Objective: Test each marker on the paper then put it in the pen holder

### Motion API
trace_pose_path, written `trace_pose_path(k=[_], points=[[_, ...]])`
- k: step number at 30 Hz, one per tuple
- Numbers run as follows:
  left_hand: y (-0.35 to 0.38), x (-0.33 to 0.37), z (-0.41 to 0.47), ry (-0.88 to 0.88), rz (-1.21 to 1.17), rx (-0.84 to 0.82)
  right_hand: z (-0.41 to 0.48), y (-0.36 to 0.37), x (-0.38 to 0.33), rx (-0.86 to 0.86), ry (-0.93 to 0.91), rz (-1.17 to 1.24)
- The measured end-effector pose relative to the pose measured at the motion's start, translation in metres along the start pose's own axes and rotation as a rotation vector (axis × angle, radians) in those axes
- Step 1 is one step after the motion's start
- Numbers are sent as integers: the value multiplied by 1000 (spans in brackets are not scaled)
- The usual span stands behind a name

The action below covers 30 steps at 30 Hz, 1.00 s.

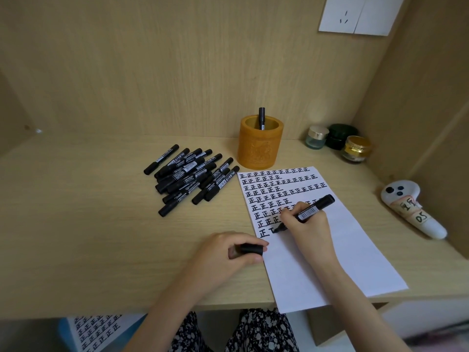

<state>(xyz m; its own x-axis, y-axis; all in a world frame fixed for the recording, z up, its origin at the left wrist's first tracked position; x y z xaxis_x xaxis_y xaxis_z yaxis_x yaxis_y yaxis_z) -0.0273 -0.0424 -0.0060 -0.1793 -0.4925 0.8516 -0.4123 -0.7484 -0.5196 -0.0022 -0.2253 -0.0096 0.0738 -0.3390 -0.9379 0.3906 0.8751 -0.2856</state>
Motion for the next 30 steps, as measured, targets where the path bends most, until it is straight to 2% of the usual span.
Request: trace_pose_path(k=[18,30], points=[[0,1,-1,-3,14,0,1,-3,0,34,-26,-6],[0,-1,1,-8,35,4,0,2,1,-25,-12,26]])
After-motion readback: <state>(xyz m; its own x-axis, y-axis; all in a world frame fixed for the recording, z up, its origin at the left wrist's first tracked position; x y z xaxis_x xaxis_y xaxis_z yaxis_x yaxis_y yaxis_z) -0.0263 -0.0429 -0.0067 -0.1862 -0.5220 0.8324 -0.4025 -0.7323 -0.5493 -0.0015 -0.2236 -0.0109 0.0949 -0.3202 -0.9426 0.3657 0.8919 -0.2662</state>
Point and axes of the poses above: each hand's wrist, its own z-axis towards the middle knuckle, its own y-axis out of the palm, x = y × z, the point moved 5 cm from there along z, towards the middle knuckle, and after that the axes turned 4 degrees about -y, right-handed, at the moved point
